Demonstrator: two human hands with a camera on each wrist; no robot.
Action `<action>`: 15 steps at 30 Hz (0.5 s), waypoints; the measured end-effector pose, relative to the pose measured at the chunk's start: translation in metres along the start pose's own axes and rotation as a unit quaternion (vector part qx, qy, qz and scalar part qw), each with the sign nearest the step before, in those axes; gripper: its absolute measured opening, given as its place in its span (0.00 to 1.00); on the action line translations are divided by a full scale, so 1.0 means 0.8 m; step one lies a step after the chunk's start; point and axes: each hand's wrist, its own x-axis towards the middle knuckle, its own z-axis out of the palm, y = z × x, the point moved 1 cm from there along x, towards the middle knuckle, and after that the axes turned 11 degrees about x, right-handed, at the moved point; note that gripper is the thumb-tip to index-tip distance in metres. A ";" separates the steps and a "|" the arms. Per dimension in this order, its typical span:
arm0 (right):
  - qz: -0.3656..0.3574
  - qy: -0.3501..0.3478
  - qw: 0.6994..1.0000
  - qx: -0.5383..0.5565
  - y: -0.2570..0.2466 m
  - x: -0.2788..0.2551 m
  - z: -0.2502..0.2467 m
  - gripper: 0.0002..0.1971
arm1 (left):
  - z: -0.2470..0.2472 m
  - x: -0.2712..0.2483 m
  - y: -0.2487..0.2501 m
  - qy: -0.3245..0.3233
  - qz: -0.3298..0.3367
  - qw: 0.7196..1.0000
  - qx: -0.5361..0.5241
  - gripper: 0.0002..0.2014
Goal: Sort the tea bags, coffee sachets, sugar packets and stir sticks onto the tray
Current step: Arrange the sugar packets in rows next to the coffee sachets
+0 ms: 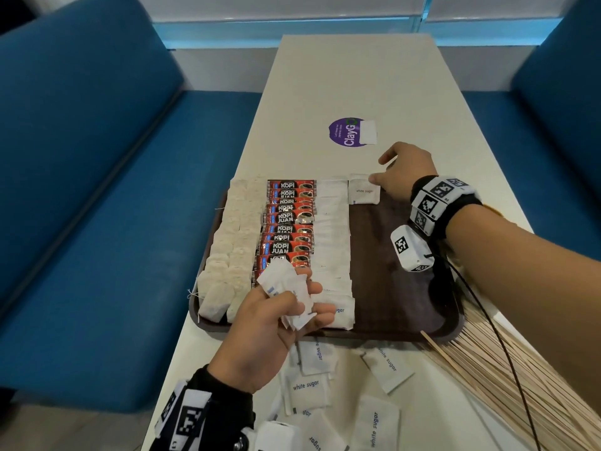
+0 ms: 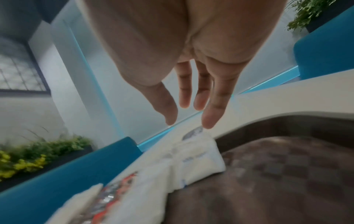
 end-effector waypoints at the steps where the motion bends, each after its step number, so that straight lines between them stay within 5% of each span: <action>1: -0.011 -0.002 1.000 0.010 -0.008 -0.012 -0.005 0.14 | 0.001 -0.001 0.002 -0.006 0.001 1.000 -0.010 0.27; 8: -0.093 -0.125 0.977 0.146 -0.055 -0.156 -0.037 0.05 | 0.013 -0.012 0.005 -0.035 0.008 0.999 -0.031 0.27; 15: -0.078 -0.182 0.955 0.220 -0.037 -0.271 -0.039 0.11 | 0.022 -0.038 0.004 -0.048 0.028 0.996 0.063 0.19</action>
